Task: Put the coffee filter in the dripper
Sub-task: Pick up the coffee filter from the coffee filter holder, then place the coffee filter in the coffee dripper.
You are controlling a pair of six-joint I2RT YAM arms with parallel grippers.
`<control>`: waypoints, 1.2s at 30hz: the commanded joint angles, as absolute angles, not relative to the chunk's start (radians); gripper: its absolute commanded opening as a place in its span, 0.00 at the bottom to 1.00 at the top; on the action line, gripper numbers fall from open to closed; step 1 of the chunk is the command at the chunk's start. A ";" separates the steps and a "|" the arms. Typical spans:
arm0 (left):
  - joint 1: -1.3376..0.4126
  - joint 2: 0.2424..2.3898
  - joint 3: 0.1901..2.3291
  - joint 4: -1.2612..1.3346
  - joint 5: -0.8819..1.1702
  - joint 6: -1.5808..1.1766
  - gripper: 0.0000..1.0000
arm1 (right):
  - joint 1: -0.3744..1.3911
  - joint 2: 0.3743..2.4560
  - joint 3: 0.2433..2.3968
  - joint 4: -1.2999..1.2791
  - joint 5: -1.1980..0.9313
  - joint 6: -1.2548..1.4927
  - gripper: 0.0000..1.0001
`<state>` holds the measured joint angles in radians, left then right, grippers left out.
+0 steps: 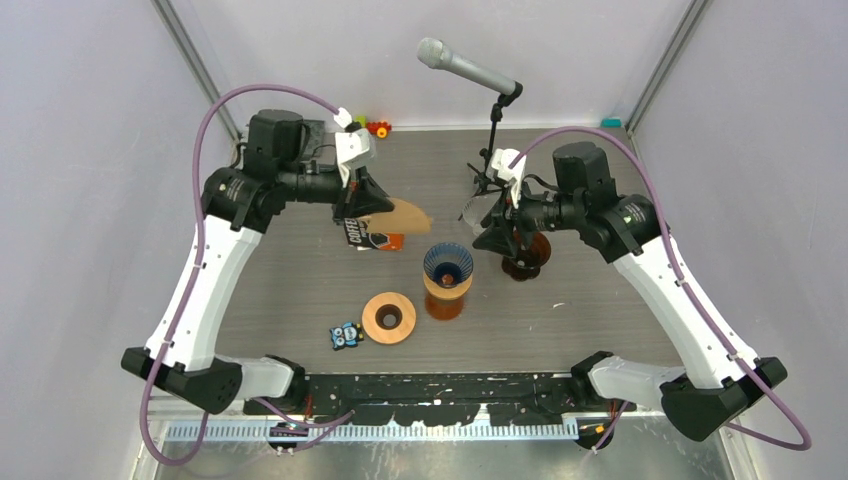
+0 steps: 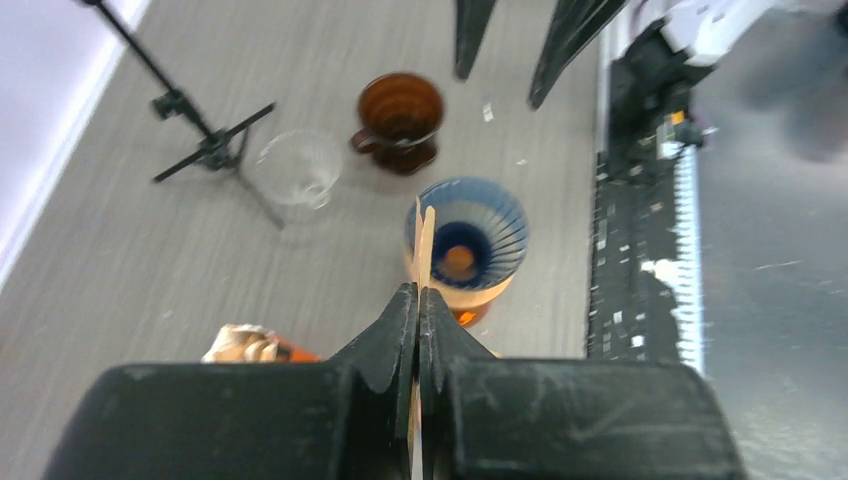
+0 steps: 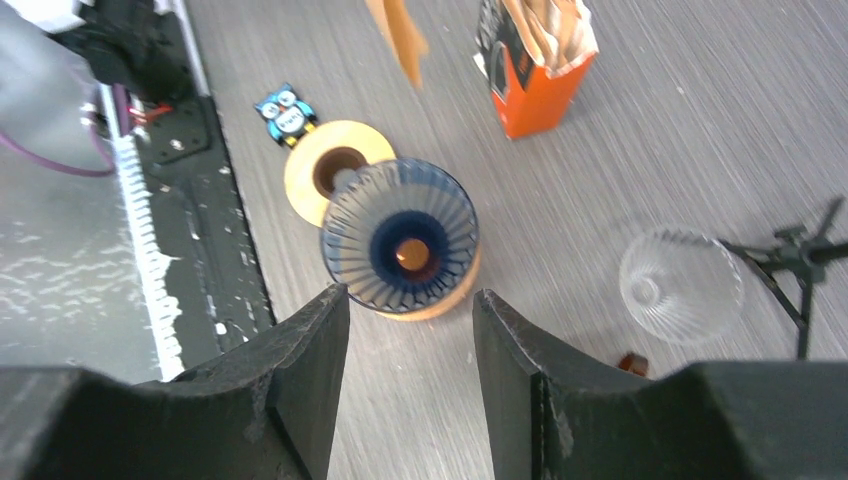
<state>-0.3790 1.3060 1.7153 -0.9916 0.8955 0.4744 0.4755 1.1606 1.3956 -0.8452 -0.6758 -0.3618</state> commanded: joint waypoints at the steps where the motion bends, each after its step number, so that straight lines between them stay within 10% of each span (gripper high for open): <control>1: -0.429 1.279 1.679 -0.844 1.076 0.341 0.00 | 0.473 1.167 1.444 -0.763 -0.852 -0.307 0.52; 15: -0.543 1.252 1.491 -0.524 1.058 0.048 0.00 | 0.463 1.064 1.324 -0.673 -0.886 -0.253 0.37; 36: -0.543 1.239 1.352 -0.257 1.081 -0.201 0.00 | 0.413 1.064 1.182 -0.528 -0.960 -0.165 0.47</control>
<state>-0.5419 1.2545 1.3628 -0.3634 1.0439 -0.1360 0.4168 1.0557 1.1908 -0.6083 -0.9306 -0.1898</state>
